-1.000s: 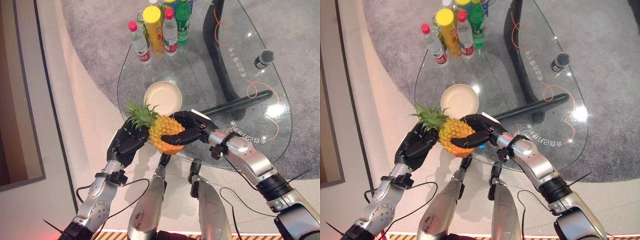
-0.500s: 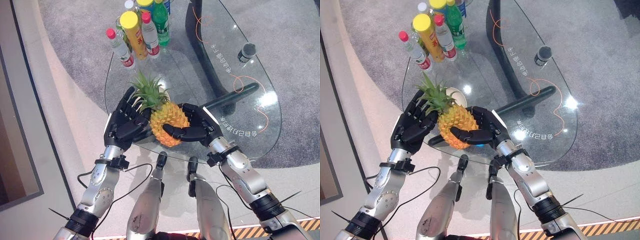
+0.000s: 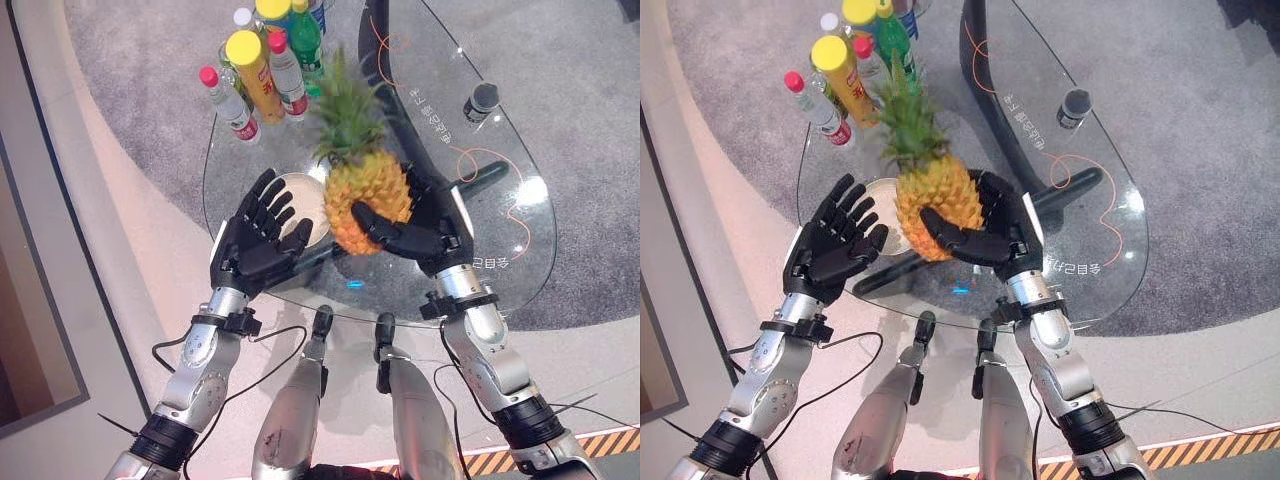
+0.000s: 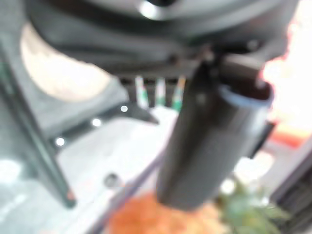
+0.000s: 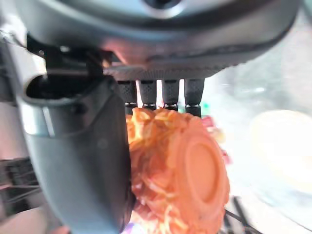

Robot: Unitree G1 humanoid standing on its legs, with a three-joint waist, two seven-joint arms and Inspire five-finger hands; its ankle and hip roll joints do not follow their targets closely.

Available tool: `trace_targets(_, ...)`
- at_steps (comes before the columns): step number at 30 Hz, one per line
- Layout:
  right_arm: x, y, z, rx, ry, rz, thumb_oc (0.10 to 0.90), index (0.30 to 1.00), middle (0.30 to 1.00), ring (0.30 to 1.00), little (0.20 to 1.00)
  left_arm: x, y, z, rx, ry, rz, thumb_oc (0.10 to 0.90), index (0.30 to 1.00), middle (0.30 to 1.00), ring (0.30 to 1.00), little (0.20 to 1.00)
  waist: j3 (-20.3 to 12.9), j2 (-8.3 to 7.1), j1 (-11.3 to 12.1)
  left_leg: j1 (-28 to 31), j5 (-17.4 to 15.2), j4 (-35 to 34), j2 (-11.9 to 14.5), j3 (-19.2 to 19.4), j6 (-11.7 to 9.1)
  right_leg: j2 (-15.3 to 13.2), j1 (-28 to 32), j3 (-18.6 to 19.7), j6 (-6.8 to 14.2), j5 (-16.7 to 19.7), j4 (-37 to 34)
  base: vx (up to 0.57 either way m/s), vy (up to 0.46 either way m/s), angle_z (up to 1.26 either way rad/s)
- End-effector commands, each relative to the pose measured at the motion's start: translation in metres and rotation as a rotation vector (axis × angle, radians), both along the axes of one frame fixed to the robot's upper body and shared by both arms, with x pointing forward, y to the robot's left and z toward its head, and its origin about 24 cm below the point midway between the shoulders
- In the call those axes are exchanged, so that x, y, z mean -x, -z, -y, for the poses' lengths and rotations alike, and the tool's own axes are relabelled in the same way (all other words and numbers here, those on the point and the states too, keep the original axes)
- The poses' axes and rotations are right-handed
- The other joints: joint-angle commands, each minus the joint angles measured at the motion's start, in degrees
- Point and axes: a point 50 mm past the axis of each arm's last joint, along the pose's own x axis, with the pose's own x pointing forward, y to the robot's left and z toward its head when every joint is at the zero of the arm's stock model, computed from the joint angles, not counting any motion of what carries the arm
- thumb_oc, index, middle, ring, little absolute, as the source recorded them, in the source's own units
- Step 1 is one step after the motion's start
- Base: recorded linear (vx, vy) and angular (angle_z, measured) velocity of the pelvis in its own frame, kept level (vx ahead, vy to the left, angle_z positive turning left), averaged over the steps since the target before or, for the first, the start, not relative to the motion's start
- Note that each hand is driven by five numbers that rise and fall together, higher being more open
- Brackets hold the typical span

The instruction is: Pick up the fruit to the plate

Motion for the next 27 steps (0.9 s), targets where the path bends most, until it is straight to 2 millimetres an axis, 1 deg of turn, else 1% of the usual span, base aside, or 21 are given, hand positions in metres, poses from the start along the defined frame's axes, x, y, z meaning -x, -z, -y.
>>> trace_targets(1,0.042,-0.084,-0.008,-0.156,-0.067,0.512,0.1,0.3,0.3,0.3,0.2,0.007,-0.053,0.003,0.037,0.009,0.276,0.8,0.9,0.9,0.9,0.9,-1.21,-0.9,-2.41,-0.77,-7.94,8.59,-5.47,-0.15,3.06,-0.9,7.8,-0.08,3.36,4.13,-9.41,0.0,0.0,0.0)
trace_targets(2,0.043,-0.088,-0.006,-0.165,-0.045,0.539,0.1,0.3,0.3,0.3,0.2,0.006,-0.054,0.002,0.033,0.009,0.274,0.8,0.9,0.9,0.9,0.9,-1.21,-0.92,-2.4,-0.71,-7.99,8.7,-5.46,-0.11,2.99,-0.93,7.93,-0.13,3.36,4.11,-9.42,0.0,0.0,0.0)
trace_targets(6,0.045,-0.094,0.0,-0.181,0.014,0.585,0.1,0.3,0.3,0.3,0.2,0.005,-0.054,0.001,0.027,0.007,0.266,0.8,0.9,0.9,0.9,0.9,-1.21,-0.93,-2.38,-0.68,-8.06,9.05,-5.47,0.05,2.91,-0.96,8.13,-0.18,3.39,4.1,-9.28,0.0,0.0,0.0)
trace_targets(9,0.044,-0.094,0.004,-0.182,0.029,0.58,0.1,0.3,0.3,0.3,0.2,0.005,-0.053,-0.001,0.029,0.001,0.258,0.8,0.9,0.9,0.9,0.9,-1.21,-0.97,-2.38,-0.57,-8.18,9.29,-5.46,0.16,2.92,-0.96,8.26,-0.17,3.44,3.98,-9.03,0.0,0.0,0.0)
trace_targets(11,0.043,-0.092,0.003,-0.165,0.011,0.561,0.1,0.3,0.3,0.3,0.2,0.006,-0.052,-0.002,0.028,0.001,0.258,0.8,0.9,0.9,0.9,0.9,-1.21,-1.02,-2.33,-0.6,-8.16,9.3,-5.47,0.16,2.96,-0.9,8.13,-0.15,3.43,3.99,-8.91,0.0,0.0,0.0)
trace_targets(17,0.036,-0.075,-0.018,-0.006,-0.092,0.441,0.1,0.3,0.3,0.3,0.2,0.009,-0.052,0.002,0.043,0.027,0.274,0.8,0.9,0.9,0.9,0.9,-1.21,-0.94,-2.03,-0.55,-7.44,8.78,-5.41,0.06,2.77,-0.78,8.12,-0.23,3.22,4.14,-8.95,0.0,0.0,0.0)
trace_targets(20,0.032,-0.069,-0.028,0.057,-0.145,0.394,0.1,0.3,0.3,0.3,0.2,0.009,-0.056,0.002,0.06,0.041,0.292,0.8,0.9,0.9,0.9,0.9,-1.21,-0.86,-1.97,-0.59,-7.14,8.59,-5.39,0.02,2.7,-0.8,7.92,-0.3,3.22,4.14,-8.73,0.0,0.0,0.0)
trace_targets(23,0.029,-0.064,-0.034,0.114,-0.168,0.364,0.1,0.3,0.3,0.3,0.2,0.009,-0.061,0.003,0.086,0.063,0.318,0.8,0.9,0.9,0.9,0.9,-1.21,-0.81,-1.85,-0.54,-6.9,8.31,-5.37,-0.04,2.58,-0.83,7.95,-0.38,3.27,4.2,-8.8,0.0,0.0,0.0)
trace_targets(27,0.025,-0.061,-0.037,0.144,-0.172,0.339,0.1,0.3,0.3,0.3,0.2,0.012,-0.072,0.004,0.141,0.122,0.374,0.8,0.9,0.9,0.9,0.9,-1.21,-0.7,-1.59,-0.39,-6.79,8.04,-5.38,-0.18,2.59,-0.9,8.08,-0.39,3.31,4.16,-8.86,0.0,0.001,0.02)
